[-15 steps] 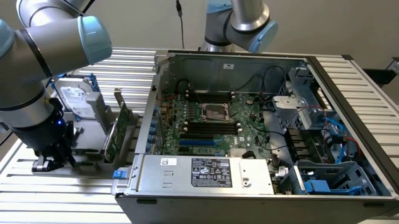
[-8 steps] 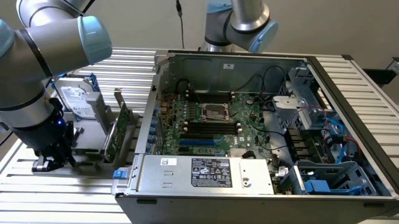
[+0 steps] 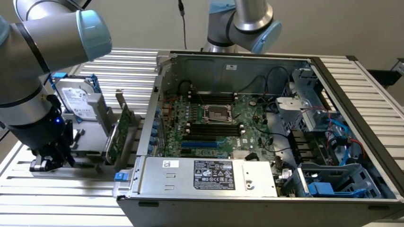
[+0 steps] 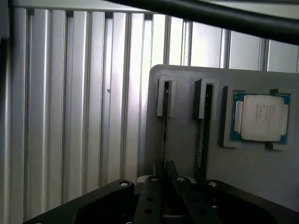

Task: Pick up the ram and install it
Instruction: 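Pick up the ram and move it above insertion slot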

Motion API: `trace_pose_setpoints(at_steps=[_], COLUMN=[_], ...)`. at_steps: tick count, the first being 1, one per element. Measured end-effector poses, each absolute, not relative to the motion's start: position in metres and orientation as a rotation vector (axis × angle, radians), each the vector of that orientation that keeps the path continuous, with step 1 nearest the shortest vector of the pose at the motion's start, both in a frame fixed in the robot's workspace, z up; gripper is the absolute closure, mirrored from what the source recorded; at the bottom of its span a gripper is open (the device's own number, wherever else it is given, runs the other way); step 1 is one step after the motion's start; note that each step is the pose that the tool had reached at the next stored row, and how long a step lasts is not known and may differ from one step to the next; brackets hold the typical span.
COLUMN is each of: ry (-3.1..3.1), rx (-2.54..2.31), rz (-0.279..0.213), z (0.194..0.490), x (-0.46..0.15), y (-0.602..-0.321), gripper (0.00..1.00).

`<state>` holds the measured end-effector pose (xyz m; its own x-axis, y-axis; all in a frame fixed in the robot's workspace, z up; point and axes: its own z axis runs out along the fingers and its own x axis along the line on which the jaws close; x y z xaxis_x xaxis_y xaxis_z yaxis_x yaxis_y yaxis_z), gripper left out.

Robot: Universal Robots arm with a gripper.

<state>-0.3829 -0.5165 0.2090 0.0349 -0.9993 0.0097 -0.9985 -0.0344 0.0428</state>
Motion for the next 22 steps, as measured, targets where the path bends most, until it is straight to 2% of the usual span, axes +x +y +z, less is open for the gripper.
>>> trace_pose_setpoints(at_steps=[22], ry=[-2.152], rx=[2.228], rz=[-0.044], z=[0.309], x=[-0.357], y=[-0.510], gripper=[0.86])
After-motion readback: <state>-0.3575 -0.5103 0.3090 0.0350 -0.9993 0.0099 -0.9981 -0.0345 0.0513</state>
